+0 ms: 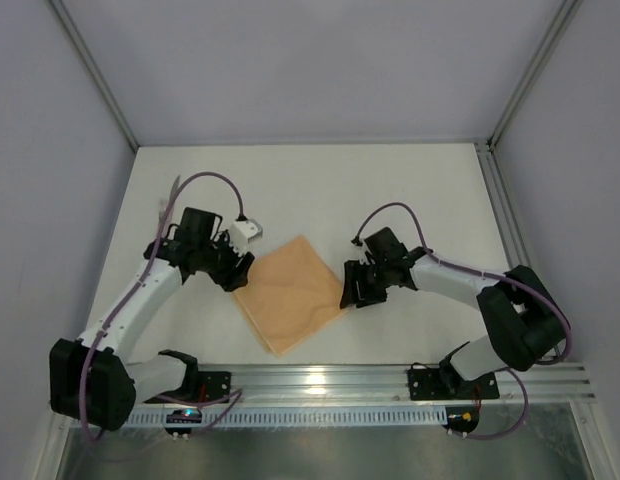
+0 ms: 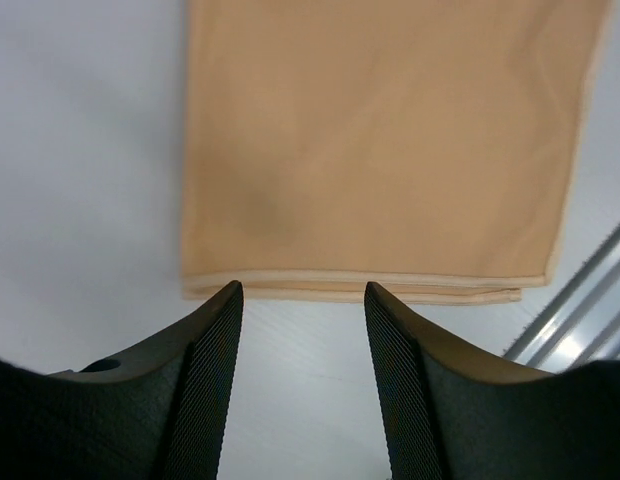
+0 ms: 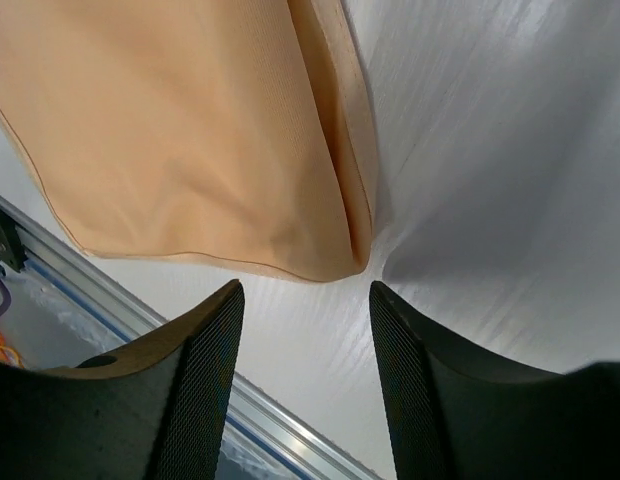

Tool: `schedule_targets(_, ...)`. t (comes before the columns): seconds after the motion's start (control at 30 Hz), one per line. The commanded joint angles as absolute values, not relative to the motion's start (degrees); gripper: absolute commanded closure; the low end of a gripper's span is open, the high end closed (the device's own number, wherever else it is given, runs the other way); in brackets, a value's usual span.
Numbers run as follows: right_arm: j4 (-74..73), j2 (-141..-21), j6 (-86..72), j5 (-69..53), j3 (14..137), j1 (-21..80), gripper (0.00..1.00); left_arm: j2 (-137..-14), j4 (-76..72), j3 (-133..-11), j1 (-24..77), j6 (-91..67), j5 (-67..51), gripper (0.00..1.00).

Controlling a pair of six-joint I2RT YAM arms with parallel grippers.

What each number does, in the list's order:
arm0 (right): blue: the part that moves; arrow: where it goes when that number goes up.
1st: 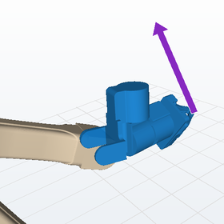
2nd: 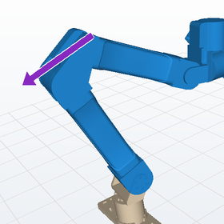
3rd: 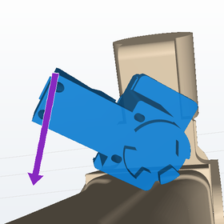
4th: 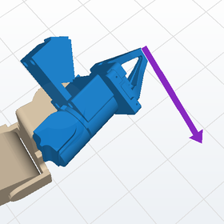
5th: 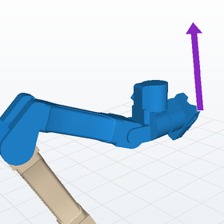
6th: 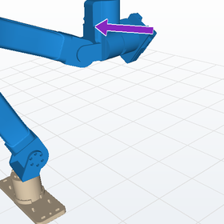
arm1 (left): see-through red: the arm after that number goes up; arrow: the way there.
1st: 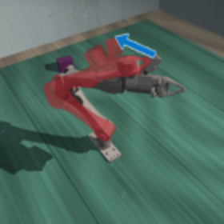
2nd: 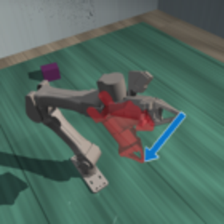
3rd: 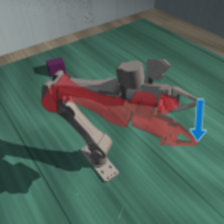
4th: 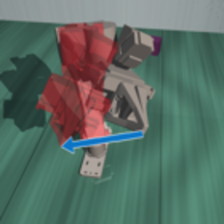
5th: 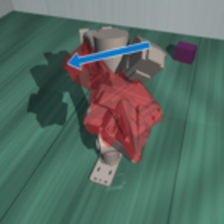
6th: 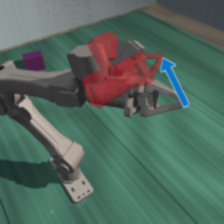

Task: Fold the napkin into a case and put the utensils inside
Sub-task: Turn over the upper triangle folded napkin at the center of the board, then rotate the lower triangle-folded napkin at the center of the board.

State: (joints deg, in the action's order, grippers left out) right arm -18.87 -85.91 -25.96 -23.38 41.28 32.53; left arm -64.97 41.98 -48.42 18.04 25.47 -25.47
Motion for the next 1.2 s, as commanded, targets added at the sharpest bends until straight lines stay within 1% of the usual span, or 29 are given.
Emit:
schedule_targets(0.0, -20.37, -80.51, -26.99, -18.56, 42.71, 32.61, 0.41, -69.94, 46.49, -52.98, 13.46, 20.04, -16.27, 0.45)
schedule_targets(0.07, -21.62, -80.16, -24.36, -16.71, 45.25, 32.52, 0.4, -74.52, 47.2, -54.13, 12.22, 20.83, -12.85, 0.43)
schedule_targets(0.13, -21.71, -82.34, -21.38, -16.61, 49.99, 32.34, 0.4, -78.02, 46.06, -54.84, 10.9, 21.0, -12.22, 0.43)
schedule_targets(0.2, -21.8, -85.76, -18.82, -18.62, 57.36, 32.34, 0.4, -79.62, 44.83, -55.02, 10.02, 20.92, -12.65, 0.42)
schedule_targets(0.27, -21.71, -92.26, -15.14, -19.42, 62.55, 32.34, 0.4, -82.25, 44.04, -55.11, 9.76, 20.66, -12.57, 0.42)
schedule_targets(0.37, -22.76, -101.93, -12.06, -18.81, 75.53, 32.08, 0.4, -86.11, 44.03, -55.63, 9.67, 18.82, -11.95, 0.42)
schedule_targets(0.47, -25.66, -111.77, -11.34, -19.51, 84.51, 31.64, 0.4, -87.54, 42.72, -55.11, 8.09, 16.53, -13.53, 0.42)
schedule_targets(0.57, -25.58, -118.01, -11.69, -22.49, 88.23, 31.55, 0.4, -88.33, 40.35, -54.32, 7.3, 15.82, -15.11, 0.42)
schedule_targets(0.7, -21.81, -121.2, -12.57, -25.57, 88.07, 31.55, 0.4, -89.64, 37.71, -53.62, 7.29, 14.77, -16.26, 0.44)
schedule_targets(0.9, -18.38, -123.4, -14.15, -27.86, 87.63, 31.55, 0.41, -92.55, 36.74, -53.96, 7.29, 14.85, -18.28, 0.55)
schedule_targets(0.97, -17.84, -123.75, -14.76, -27.51, 87.28, 31.47, 0.42, -93.86, 36.3, -54.23, 7.38, 14.68, -17.85, 0.62)
schedule_targets(1.1, -16.7, -124.72, -15.99, -27.51, 87.28, 31.38, 0.5, -96.06, 34.89, -55.63, 7.29, 14.59, -16.09, 0.79)
schedule_targets(1.13, -16.7, -124.72, -16.34, -27.6, 87.1, 31.38, 0.58, -96.33, 34.72, -56.5, 7.38, 14.68, -16.0, 0.87)
schedule_targets(1.17, -16.53, -124.54, -17.04, -27.6, 86.23, 31.12, 0.61, -96.59, 34.19, -56.77, 7.3, 14.85, -16.0, 0.89)
